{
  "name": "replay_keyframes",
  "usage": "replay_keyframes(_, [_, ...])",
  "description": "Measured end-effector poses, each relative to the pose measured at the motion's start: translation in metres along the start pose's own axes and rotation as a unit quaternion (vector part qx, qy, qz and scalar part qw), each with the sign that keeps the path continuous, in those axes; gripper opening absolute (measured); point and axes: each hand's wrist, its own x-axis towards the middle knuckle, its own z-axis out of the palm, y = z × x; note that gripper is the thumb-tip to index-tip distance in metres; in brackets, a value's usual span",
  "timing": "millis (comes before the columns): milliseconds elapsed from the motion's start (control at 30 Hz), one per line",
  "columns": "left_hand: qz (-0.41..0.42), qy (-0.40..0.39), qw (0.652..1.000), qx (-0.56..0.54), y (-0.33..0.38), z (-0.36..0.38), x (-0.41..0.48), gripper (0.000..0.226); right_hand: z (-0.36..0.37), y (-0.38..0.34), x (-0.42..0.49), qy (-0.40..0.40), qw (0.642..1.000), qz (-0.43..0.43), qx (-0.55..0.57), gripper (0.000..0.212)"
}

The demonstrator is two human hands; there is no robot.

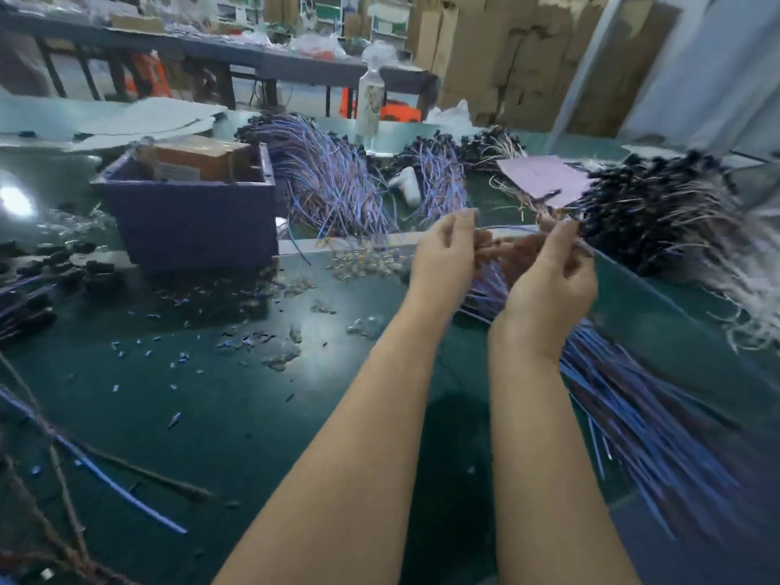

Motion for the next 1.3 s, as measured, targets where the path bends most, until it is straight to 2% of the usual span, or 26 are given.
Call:
replay_keyframes(100, [-0.013, -0.012, 0.999, 0.027, -0.013, 0.046, 0.012, 0.023, -0.034, 0.001, 0.025, 0.061, 0.993, 0.088, 0.057, 0.028])
replay_keyframes(167, [0.02, -0.023, 0.986, 0.164, -0.028, 0.067, 0.017, 0.028, -0.055, 0.007, 0.035, 0.094, 0.974, 0.183, 0.092, 0.029])
replay_keyframes(267, [0.022, -0.071, 0.924, 0.375, -0.055, 0.078, 0.017, 0.027, -0.078, 0.02, 0.044, 0.105, 0.939, 0.303, 0.123, 0.039])
replay_keyframes(333, [-0.012, -0.094, 0.891, 0.444, -0.072, 0.077, 0.02, 0.029, -0.085, 0.028, 0.047, 0.07, 0.934, 0.338, 0.092, 0.044])
replay_keyframes(433, [-0.034, -0.102, 0.887, 0.449, -0.081, 0.073, 0.025, 0.034, -0.085, 0.035, 0.05, 0.046, 0.939, 0.338, 0.035, 0.041])
replay_keyframes(600, [-0.043, -0.156, 0.906, 0.391, -0.059, 0.058, 0.03, 0.03, -0.069, 0.033, 0.039, 0.012, 0.943, 0.325, 0.068, 0.027])
replay_keyframes(667, [-0.022, -0.106, 0.919, 0.378, -0.045, 0.042, 0.028, 0.03, -0.054, 0.035, 0.028, -0.016, 0.948, 0.311, 0.061, 0.022])
replay_keyframes(767, [0.032, 0.045, 0.95, 0.308, -0.017, 0.004, 0.022, 0.022, -0.021, 0.04, 0.003, -0.081, 0.952, 0.293, 0.032, 0.019])
replay_keyframes(867, [0.07, 0.162, 0.961, 0.214, 0.017, -0.053, 0.011, 0.019, 0.018, 0.048, -0.035, -0.199, 0.946, 0.254, -0.03, 0.022])
replay_keyframes(967, [0.103, 0.292, 0.942, 0.132, 0.05, -0.115, -0.007, 0.019, 0.056, 0.055, -0.089, -0.361, 0.903, 0.207, -0.111, 0.013])
replay_keyframes(1033, [0.115, 0.353, 0.925, 0.077, 0.067, -0.154, -0.02, 0.021, 0.08, 0.058, -0.129, -0.468, 0.854, 0.159, -0.161, 0.011])
replay_keyframes(1100, [0.117, 0.401, 0.908, 0.035, 0.08, -0.188, -0.033, 0.021, 0.099, 0.061, -0.167, -0.559, 0.794, 0.111, -0.214, 0.021])
replay_keyframes(1167, [0.125, 0.44, 0.889, -0.009, 0.09, -0.217, -0.044, 0.022, 0.113, 0.063, -0.202, -0.615, 0.736, 0.095, -0.268, 0.039])
replay_keyframes(1200, [0.13, 0.453, 0.881, -0.031, 0.095, -0.229, -0.048, 0.023, 0.12, 0.066, -0.217, -0.636, 0.709, 0.097, -0.289, 0.039])
replay_keyframes(1300, [0.136, 0.478, 0.865, -0.066, 0.103, -0.254, -0.059, 0.023, 0.137, 0.071, -0.254, -0.681, 0.631, 0.051, -0.367, 0.018])
